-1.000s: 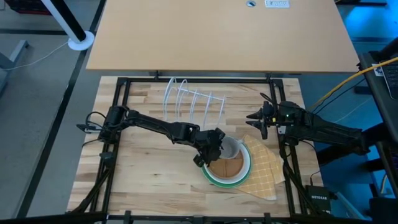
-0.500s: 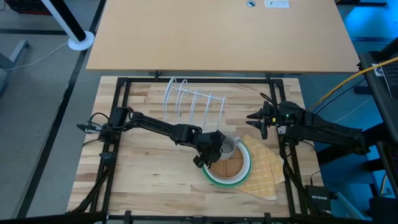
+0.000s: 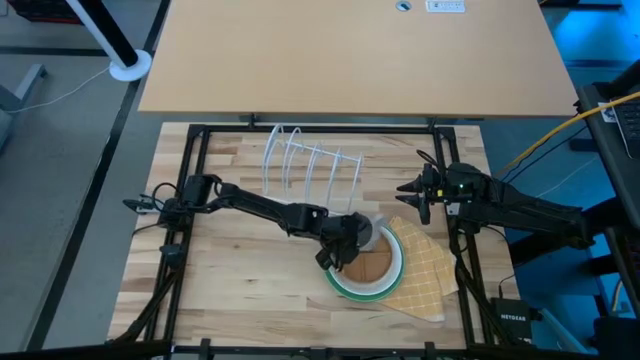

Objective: Sort dishes
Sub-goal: Put the grey mug from the top of brown plate on the table

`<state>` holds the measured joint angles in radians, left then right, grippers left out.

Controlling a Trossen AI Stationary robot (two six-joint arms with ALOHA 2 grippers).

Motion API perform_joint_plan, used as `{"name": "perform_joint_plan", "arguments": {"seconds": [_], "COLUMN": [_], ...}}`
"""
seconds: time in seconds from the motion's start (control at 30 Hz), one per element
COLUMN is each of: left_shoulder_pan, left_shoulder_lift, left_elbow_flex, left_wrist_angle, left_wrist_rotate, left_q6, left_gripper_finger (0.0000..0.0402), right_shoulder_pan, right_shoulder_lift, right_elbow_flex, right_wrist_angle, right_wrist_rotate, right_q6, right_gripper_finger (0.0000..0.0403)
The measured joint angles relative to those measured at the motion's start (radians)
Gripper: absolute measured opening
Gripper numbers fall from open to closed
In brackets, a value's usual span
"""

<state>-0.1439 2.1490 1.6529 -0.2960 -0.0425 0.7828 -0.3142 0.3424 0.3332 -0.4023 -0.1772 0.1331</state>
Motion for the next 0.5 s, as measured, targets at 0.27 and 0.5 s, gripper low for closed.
{"name": "perform_joint_plan", "arguments": {"seconds": [0.27,0.5], "left_shoulder_pan": [-0.005,-0.022], "left_shoulder_lift": [0.0,-0.001], "left_elbow_flex": [0.044,0.161], "left_wrist_angle": [-0.007,-0.201], "left_wrist_rotate": [-0.014,-0.028], "left_q6": [-0.008,-0.055], "left_gripper_finger": [0.0014,0.0012], "right_shoulder_pan": [0.0,0.0], "right_shoulder_lift": [0.0,0.0], "right_elbow_flex": [0.0,0.0], "right_wrist_angle": [0.0,-0.001], "right_wrist_rotate": [0.0,0.0], "right_q6": [0.0,0.0], "right_gripper_finger": [0.0145,0.0145]}}
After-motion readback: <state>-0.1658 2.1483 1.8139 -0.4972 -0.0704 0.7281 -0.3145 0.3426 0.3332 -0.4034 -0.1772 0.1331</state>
